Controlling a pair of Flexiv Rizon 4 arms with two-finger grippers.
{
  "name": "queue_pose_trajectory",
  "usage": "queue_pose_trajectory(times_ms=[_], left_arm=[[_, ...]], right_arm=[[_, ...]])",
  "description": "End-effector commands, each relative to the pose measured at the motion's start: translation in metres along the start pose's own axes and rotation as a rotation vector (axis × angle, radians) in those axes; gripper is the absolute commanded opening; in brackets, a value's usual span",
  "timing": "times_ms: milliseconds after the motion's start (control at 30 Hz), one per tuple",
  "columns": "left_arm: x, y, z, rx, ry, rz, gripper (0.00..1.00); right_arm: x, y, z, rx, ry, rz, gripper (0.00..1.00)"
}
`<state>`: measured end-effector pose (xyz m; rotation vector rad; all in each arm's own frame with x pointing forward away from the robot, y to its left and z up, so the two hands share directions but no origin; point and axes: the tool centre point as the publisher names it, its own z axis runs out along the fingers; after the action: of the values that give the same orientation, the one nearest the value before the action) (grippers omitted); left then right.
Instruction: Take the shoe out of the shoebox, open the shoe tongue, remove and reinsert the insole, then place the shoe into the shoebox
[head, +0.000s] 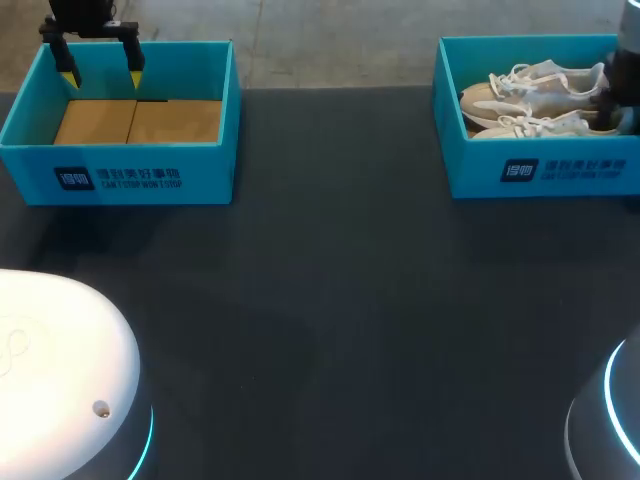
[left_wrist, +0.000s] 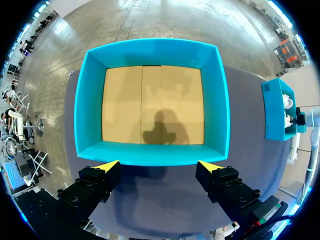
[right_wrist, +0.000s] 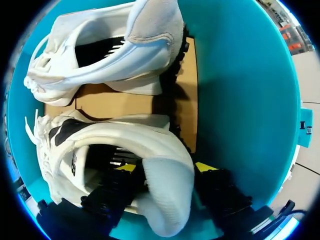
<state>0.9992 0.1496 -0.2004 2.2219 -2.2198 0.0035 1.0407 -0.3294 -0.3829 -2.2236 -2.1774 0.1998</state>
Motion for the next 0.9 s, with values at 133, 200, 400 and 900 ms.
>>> queue_pose_trajectory(times_ms=[133, 200, 400, 900], left_arm=[[-0.0002, -0.0003, -0.0001, -0.001, -0.001, 0.0, 1.0], [-0.0002, -0.0003, -0.0001, -0.001, -0.001, 0.0, 1.0], [-0.0002, -0.0003, -0.0001, -0.001, -0.001, 0.0, 1.0], [-0.0002, -0.0003, -0.0001, -0.001, -0.001, 0.0, 1.0]], right_arm=[[0.002, 0.0042, 0.0068, 0.017, 0.017, 0.0, 0.44], [0.0018, 0.0041, 0.0078, 0.019, 0.019, 0.002, 0.44], [0.0029, 0.0059, 0.011, 0.027, 0.021, 0.006, 0.37], [0.0023, 0.004, 0.004, 0.023, 0.002, 0.031, 0.0]])
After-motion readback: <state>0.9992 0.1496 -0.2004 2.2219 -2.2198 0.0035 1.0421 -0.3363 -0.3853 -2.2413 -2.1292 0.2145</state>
